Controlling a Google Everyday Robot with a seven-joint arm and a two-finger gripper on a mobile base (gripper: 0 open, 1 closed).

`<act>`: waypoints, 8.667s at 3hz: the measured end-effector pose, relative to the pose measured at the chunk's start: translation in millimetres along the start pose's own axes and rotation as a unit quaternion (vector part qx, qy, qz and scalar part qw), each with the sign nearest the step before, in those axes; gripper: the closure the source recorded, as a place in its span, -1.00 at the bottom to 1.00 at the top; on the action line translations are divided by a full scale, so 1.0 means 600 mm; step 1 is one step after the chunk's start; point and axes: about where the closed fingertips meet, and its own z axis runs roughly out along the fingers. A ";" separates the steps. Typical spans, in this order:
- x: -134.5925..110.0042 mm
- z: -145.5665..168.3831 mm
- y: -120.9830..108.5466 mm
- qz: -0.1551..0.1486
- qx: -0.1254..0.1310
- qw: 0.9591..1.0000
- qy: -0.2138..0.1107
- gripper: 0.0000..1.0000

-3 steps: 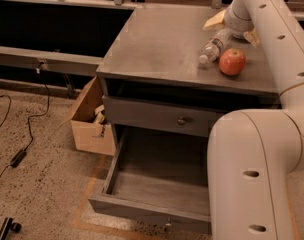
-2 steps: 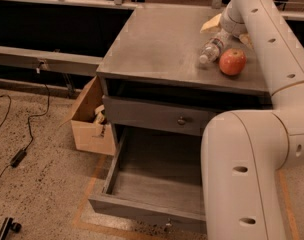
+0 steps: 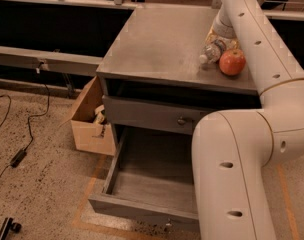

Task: Place water bottle into middle drawer

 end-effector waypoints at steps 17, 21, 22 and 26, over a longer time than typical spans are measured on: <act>-0.715 0.165 -0.003 0.076 0.201 0.948 -0.234 1.00; -0.768 0.320 0.064 0.102 0.121 0.973 -0.167 -0.31; -0.771 0.333 0.070 0.098 0.104 0.976 -0.162 -0.77; -0.669 0.093 0.160 0.123 0.163 0.966 -0.161 0.16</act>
Offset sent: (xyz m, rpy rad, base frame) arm -0.0245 0.0560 0.0610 0.0493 -0.0322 0.0689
